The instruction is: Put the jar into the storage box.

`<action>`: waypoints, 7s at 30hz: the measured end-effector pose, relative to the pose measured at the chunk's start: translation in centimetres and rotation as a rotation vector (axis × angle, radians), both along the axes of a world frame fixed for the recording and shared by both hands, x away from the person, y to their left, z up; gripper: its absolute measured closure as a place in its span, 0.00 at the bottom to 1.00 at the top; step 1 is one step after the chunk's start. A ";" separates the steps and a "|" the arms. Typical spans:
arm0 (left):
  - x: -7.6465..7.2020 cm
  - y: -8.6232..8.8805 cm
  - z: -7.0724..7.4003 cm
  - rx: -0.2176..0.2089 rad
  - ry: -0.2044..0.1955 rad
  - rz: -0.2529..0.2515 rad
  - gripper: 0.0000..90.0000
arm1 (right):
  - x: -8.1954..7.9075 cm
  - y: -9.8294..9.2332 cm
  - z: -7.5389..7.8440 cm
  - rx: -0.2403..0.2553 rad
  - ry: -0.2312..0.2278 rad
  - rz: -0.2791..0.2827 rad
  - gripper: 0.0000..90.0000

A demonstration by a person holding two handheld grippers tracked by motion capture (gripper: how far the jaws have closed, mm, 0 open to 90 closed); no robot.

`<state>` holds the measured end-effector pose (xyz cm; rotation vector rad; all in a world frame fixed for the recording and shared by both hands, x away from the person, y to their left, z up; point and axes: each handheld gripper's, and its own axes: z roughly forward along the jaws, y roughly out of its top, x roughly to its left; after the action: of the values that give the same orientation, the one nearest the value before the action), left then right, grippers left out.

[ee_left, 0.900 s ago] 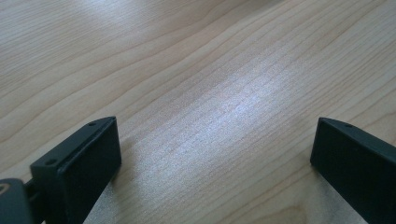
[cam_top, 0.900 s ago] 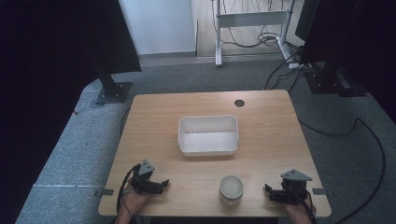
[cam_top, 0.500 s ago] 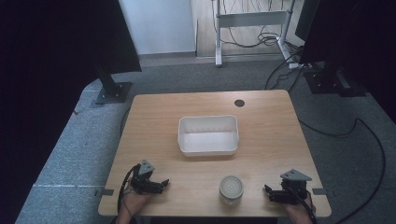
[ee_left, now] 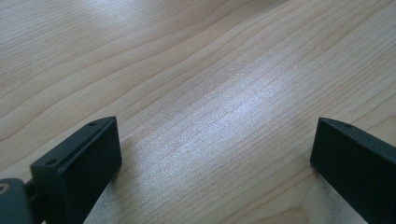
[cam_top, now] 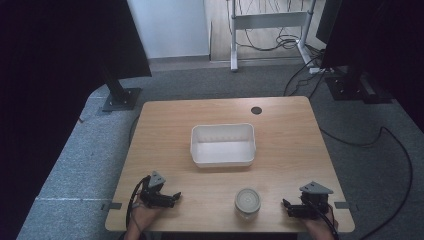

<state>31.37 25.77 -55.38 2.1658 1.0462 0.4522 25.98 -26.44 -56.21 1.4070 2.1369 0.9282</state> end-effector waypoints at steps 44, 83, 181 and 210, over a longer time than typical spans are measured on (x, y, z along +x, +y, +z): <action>0.1 0.0 0.0 0.003 -0.001 0.012 0.02 | -3.5 2.9 2.5 0.060 -0.047 0.150 0.03; 0.1 0.0 0.0 0.000 -0.001 0.015 0.02 | -4.4 8.5 3.3 0.071 -0.097 0.346 0.01; 0.1 0.0 0.0 0.004 0.000 0.012 0.02 | 5.0 15.3 7.1 0.068 -0.117 0.342 0.11; 0.1 0.0 0.0 0.003 -0.001 0.012 0.02 | 10.3 18.1 9.5 0.068 -0.147 0.310 0.11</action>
<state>31.44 25.80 -55.37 2.1622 1.0592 0.4610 36.30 -8.30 -46.69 1.0162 2.2667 1.1886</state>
